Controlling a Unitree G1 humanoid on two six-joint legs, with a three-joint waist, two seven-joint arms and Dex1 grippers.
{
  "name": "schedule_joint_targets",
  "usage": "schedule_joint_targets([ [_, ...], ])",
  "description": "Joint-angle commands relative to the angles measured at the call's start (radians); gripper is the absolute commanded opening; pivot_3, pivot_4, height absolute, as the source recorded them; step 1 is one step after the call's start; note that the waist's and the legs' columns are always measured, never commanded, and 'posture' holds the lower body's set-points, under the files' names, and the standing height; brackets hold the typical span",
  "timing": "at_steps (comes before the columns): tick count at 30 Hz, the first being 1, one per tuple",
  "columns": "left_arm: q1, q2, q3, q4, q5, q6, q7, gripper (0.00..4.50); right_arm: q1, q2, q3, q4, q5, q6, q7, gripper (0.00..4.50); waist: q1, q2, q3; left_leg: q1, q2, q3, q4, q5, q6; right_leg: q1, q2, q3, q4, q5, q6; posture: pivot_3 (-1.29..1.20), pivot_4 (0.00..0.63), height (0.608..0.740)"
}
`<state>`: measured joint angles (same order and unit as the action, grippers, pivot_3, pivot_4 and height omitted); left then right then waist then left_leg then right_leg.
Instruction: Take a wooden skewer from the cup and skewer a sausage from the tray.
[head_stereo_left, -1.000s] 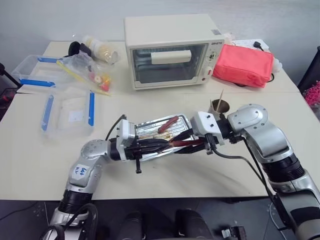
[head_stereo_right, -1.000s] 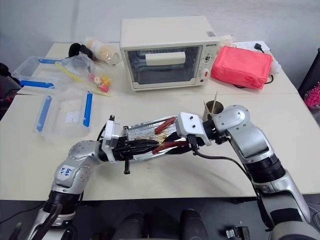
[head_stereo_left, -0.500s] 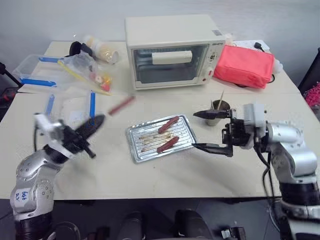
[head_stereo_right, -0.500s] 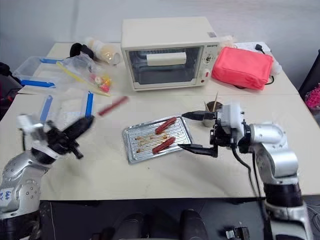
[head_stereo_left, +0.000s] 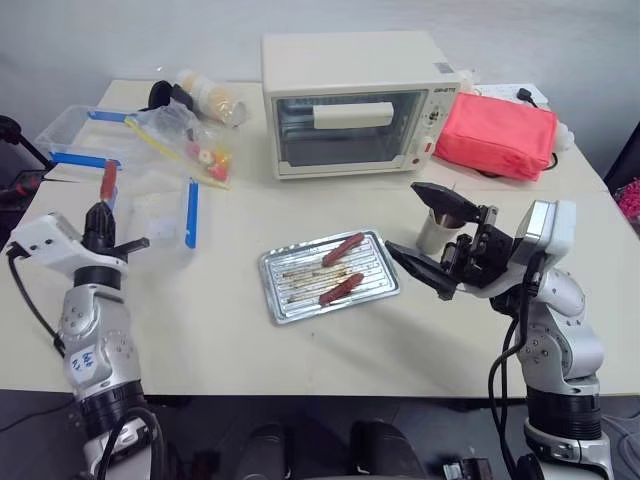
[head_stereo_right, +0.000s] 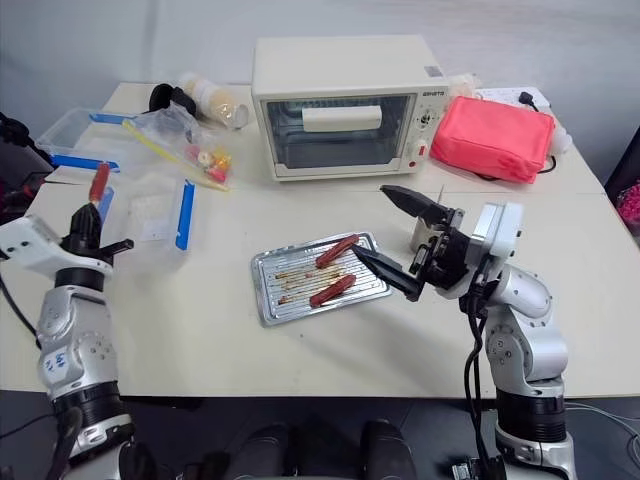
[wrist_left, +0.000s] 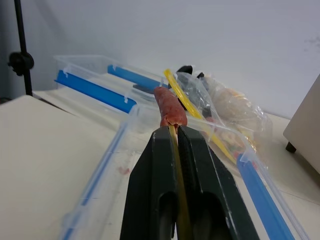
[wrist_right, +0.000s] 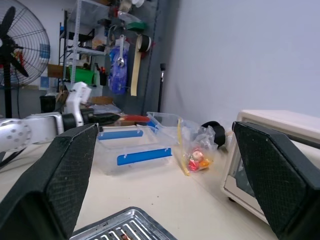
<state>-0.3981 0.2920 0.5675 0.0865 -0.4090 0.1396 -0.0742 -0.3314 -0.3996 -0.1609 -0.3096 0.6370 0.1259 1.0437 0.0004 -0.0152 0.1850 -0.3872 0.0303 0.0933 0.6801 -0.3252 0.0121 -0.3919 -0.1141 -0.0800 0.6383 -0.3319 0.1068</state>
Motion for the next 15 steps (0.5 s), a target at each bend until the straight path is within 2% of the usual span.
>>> schedule_joint_targets([
  [1, -0.003, 0.034, -0.023, -0.019, -0.002, -0.017, -0.037, 1.11, 0.002, -0.025, -0.004, -0.021, 0.009, -0.023, 0.009, 4.50, -0.002, 0.000, 0.000, 0.000, 0.000, 0.000, 0.000, 0.000, 0.000, 0.000, 0.000, 0.000, 0.000, 0.000, 0.000, 0.00, 0.150, 0.740],
  [5, 0.034, 0.082, -0.048, -0.072, 0.012, -0.028, -0.089, 2.20, 0.017, -0.053, -0.003, -0.020, 0.009, -0.021, 0.021, 4.50, -0.006, 0.000, 0.000, 0.000, 0.001, 0.000, 0.000, 0.000, 0.000, 0.000, 0.000, 0.000, 0.000, 0.000, 0.000, 0.00, 0.150, 0.740],
  [7, 0.076, 0.126, -0.066, -0.130, -0.010, -0.038, -0.181, 2.75, 0.027, -0.079, -0.011, -0.011, 0.011, -0.019, 0.035, 4.50, -0.005, 0.000, 0.000, 0.000, 0.001, 0.001, 0.000, 0.000, 0.000, -0.001, 0.000, 0.000, 0.000, 0.000, 0.000, 0.00, 0.150, 0.740],
  [13, 0.371, 0.426, -0.198, -0.241, 0.131, -0.176, -0.577, 2.75, 0.102, -0.240, 0.023, 0.024, -0.003, 0.011, 0.202, 4.50, -0.005, 0.000, 0.000, 0.001, 0.001, 0.001, -0.002, 0.000, 0.000, 0.000, -0.002, 0.001, -0.002, 0.000, 0.000, 0.00, 0.150, 0.740],
  [15, 0.437, 0.478, -0.206, -0.241, 0.144, -0.229, -0.648, 2.75, 0.125, -0.279, 0.045, 0.045, -0.016, 0.003, 0.257, 4.50, -0.005, 0.001, 0.000, 0.002, 0.001, 0.002, -0.003, -0.001, 0.000, 0.000, -0.003, 0.002, -0.002, 0.000, -0.001, 0.00, 0.150, 0.740],
])
